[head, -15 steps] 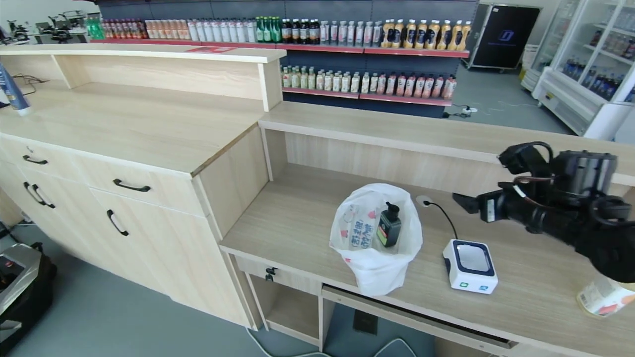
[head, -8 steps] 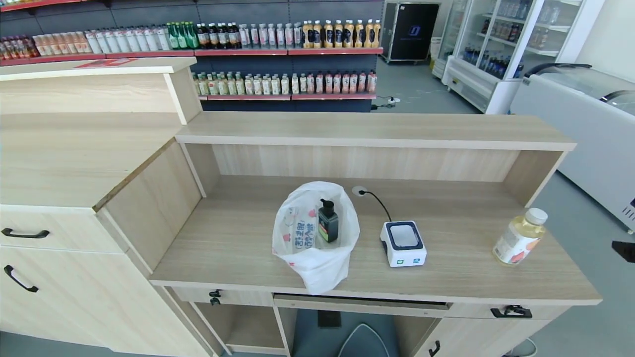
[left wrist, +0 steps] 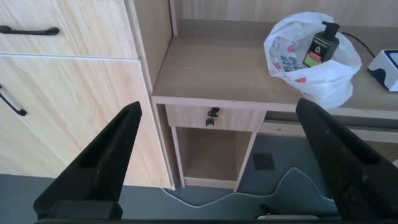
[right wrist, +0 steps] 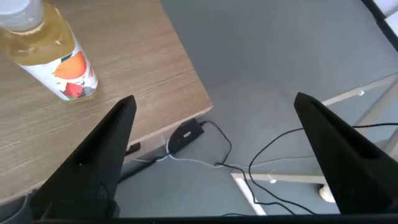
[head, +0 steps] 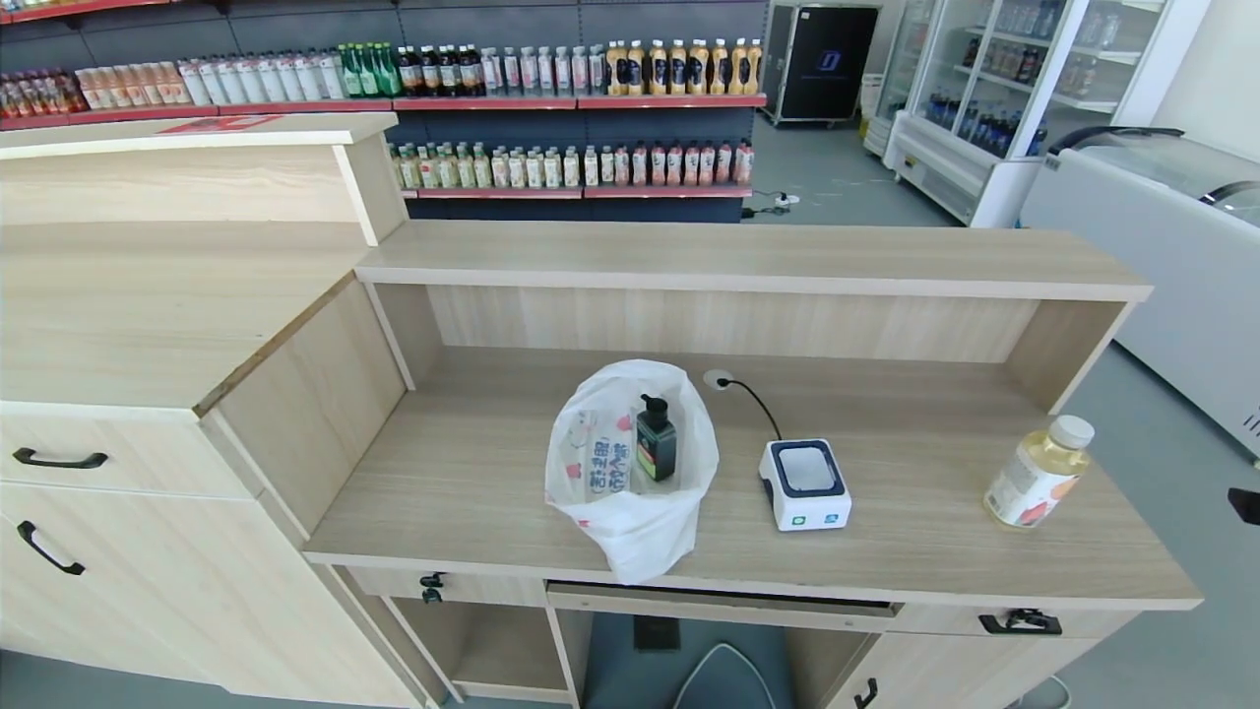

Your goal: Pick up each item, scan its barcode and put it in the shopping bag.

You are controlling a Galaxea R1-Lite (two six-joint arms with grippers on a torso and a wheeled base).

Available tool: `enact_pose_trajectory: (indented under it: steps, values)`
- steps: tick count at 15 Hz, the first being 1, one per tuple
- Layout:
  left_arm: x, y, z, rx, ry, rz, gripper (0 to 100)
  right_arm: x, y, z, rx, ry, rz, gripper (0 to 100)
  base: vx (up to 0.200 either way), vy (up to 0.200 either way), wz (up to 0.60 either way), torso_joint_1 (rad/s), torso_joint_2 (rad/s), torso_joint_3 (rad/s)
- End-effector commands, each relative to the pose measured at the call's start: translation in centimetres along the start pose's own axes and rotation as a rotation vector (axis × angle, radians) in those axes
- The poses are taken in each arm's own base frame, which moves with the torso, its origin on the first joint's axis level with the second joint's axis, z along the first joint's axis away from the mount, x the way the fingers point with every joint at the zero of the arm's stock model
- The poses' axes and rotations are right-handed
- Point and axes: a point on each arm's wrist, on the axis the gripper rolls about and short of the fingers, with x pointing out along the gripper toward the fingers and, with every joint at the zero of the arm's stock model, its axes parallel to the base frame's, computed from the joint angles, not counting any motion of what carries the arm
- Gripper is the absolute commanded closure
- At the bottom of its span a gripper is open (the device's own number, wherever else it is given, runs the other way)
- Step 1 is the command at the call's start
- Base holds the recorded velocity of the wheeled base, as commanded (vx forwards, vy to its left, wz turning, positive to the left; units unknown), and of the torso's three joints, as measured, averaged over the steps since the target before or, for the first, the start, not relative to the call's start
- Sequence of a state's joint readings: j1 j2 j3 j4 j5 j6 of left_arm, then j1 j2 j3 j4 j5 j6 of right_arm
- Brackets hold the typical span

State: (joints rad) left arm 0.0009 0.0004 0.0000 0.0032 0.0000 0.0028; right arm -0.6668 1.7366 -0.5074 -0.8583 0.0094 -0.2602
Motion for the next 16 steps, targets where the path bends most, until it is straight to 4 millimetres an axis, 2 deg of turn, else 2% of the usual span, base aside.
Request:
enact_pose_trajectory:
  steps: [1,8,13,16]
  values:
    - [0.0,0.0,0.0,0.0,-0.001,0.001,0,2.7,-0.6,-2.9,0.006,0.086,0.026,0,0.0,0.0,0.0,0.0,0.0,0.0]
    - [0.0,0.0,0.0,0.0,-0.001,0.001,0,5.8,0.6,-4.0,-0.101,-0.079,0.221,0,0.0,0.0,0.0,0.0,0.0,0.0]
    - [0.0,0.0,0.0,0.0,-0.001,0.001,0,7.7,0.8,-4.8,-0.15,-0.122,0.229,0,0.0,0.0,0.0,0.0,0.0,0.0]
    - [0.0,0.0,0.0,0.0,-0.001,0.001,0,8.6,2.4,-4.4,-0.159,-0.149,0.272,0,0.0,0.0,0.0,0.0,0.0,0.0]
